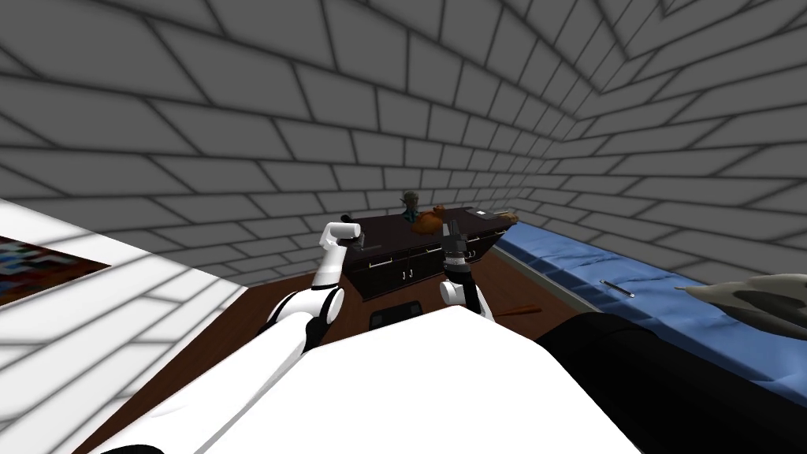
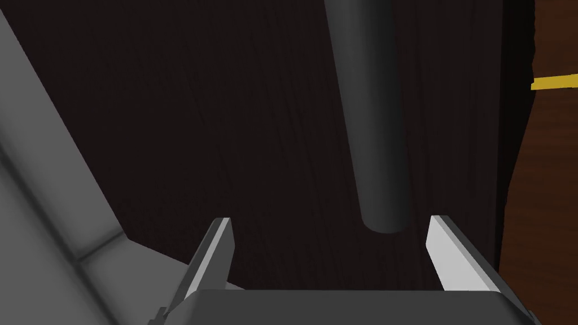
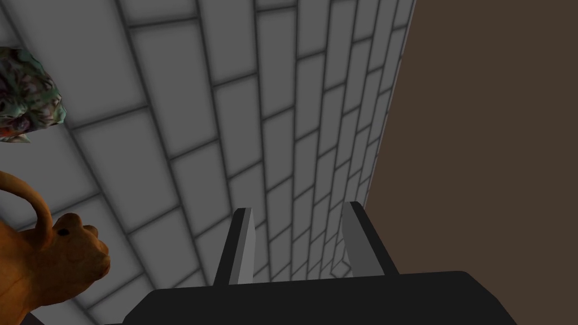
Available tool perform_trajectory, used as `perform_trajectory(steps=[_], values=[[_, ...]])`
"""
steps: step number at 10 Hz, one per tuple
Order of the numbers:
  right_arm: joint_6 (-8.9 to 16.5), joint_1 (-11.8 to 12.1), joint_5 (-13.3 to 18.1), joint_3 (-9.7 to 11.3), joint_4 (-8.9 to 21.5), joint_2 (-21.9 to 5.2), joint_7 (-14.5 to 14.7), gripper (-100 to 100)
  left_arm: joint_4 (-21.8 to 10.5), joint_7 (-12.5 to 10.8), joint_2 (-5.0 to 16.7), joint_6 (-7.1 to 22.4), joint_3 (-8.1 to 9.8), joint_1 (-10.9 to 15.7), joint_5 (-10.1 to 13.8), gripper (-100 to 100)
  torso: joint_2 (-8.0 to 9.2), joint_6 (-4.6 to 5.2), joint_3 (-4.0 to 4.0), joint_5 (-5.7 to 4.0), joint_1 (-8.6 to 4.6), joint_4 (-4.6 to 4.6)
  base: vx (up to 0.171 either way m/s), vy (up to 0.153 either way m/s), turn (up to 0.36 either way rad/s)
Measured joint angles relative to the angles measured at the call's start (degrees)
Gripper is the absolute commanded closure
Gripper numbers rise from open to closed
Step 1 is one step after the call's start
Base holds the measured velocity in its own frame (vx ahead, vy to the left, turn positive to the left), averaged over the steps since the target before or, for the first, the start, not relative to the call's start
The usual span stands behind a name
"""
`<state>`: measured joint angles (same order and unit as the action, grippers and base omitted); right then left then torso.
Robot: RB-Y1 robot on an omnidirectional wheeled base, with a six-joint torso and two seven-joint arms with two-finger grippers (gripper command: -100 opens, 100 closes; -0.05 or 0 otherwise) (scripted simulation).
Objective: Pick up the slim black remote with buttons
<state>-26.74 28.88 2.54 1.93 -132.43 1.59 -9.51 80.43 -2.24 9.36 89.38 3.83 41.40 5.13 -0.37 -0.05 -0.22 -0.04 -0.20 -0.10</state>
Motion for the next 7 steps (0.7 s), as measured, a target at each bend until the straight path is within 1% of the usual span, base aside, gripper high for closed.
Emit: perform_trajectory(steps=[3,5,7], values=[[0.0,0.0,0.0,0.0,0.0,0.0,0.0,0,-2.5,0.0,-0.1,4.2,1.19,1.2,-0.2,-100,0.09,0.00,0.04,0.01,0.03,0.01,0.076,-0.055,0.023],[0.0,0.0,0.0,0.0,0.0,0.0,0.0,0,-5.2,-0.3,-0.6,7.2,2.24,2.0,-0.5,-100,-0.06,0.00,-0.04,-0.02,-0.07,-0.02,0.109,-0.068,0.033],[0.0,0.0,0.0,0.0,0.0,0.0,0.0,0,-6.4,-0.4,-0.9,10.1,3.02,2.2,-0.7,-100,0.00,0.00,-0.01,0.00,0.00,-0.01,0.097,-0.063,0.029]])
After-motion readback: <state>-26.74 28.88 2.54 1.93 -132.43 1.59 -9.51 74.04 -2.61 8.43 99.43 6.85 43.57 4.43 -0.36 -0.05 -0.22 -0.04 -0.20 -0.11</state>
